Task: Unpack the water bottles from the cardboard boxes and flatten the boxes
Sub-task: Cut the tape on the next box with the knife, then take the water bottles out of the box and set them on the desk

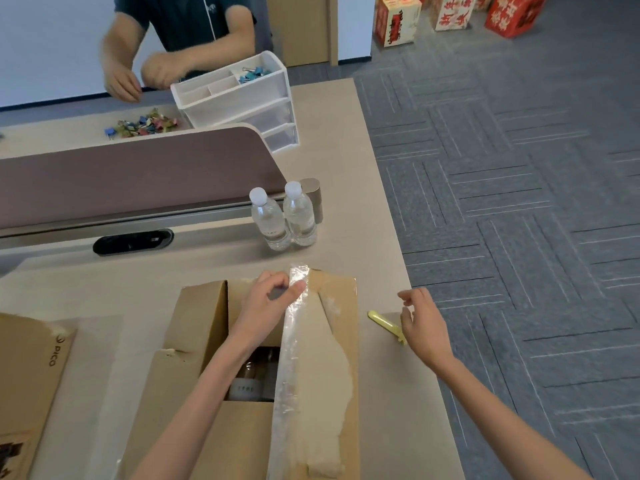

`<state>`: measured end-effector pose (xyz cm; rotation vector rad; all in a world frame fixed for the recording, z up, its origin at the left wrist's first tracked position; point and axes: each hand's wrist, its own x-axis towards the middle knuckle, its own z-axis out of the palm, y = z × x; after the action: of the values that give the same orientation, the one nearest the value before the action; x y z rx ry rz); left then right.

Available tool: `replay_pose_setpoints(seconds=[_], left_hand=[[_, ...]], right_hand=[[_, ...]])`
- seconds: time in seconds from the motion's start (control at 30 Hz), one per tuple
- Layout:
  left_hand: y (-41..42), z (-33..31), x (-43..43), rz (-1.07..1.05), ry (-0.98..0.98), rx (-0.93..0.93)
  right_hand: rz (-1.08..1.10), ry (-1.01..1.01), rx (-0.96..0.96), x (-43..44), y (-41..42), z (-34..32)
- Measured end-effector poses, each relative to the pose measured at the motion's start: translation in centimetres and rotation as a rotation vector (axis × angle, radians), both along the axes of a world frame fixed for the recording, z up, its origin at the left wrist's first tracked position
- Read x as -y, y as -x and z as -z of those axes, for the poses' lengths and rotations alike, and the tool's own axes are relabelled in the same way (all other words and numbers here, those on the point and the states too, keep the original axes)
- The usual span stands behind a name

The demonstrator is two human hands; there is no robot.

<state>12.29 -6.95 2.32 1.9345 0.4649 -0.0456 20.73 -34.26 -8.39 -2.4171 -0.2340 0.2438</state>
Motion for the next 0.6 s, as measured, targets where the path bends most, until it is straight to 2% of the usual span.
replay_pose_setpoints(seconds=[0.13,0.3,0.37,0.53,0.6], left_hand=[[-0.6,-1.4,1.5,0.131,-0.060,0.102],[-1.1,-2.3,4.5,0.252,-0.019,0.173],[-1.3,-2.5,5.6,0.318,-0.073,0.213],[-1.2,-1.7,7.1,0.499,-0.252,0.189],[-0.9,-1.2,7.5,0.578,-0.344,0.179]], right_hand=[[0.068,-0.130,0.058,0.3,-1.1,-2.4],[0.123,-0.254,0.067,1.1,-1.5,-4.8],[0.132,-0.281,0.070,1.5,-1.4,-5.7],[0.147,-0.426,0.025,3.0,-0.9,-7.7],[0.132,-0.425,0.032,3.6,-0.6,-8.3]])
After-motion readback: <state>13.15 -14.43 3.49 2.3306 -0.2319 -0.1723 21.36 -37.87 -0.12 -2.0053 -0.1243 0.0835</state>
